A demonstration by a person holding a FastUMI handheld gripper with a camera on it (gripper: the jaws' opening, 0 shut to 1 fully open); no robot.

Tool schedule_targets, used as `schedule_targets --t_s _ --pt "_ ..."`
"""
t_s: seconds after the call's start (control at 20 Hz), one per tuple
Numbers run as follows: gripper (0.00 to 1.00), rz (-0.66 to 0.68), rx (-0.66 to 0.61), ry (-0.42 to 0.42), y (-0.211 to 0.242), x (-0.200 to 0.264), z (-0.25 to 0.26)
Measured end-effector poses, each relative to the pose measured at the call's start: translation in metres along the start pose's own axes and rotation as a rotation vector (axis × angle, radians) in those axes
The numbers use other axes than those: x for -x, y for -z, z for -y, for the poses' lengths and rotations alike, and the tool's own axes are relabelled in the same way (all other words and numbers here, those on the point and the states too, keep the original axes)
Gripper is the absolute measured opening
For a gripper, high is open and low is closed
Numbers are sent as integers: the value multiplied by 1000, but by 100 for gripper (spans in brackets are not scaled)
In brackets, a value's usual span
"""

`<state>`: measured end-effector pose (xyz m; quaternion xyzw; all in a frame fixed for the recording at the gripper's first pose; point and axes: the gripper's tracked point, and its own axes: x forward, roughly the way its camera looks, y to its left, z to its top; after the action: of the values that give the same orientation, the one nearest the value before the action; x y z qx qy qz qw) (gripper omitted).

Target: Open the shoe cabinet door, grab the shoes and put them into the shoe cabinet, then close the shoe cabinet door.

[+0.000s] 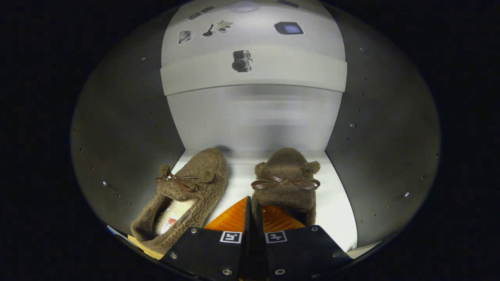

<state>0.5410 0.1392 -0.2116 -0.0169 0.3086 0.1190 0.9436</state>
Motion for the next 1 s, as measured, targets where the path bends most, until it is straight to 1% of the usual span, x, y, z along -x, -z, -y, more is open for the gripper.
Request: schedule_targets --t_s 0.1,0.15,0.35,0.4,0.75,1.0 --pt "7 5 0 4 -1 -1 -1" --pt "9 -1 -9 1 0 0 0" --pt "13 6 -31 5 -2 3 2" --pt "15 7 -33 5 -2 4 1" --pt "17 43 -45 15 -6 22 1" --pt "17 90 -43 41 -11 47 5"
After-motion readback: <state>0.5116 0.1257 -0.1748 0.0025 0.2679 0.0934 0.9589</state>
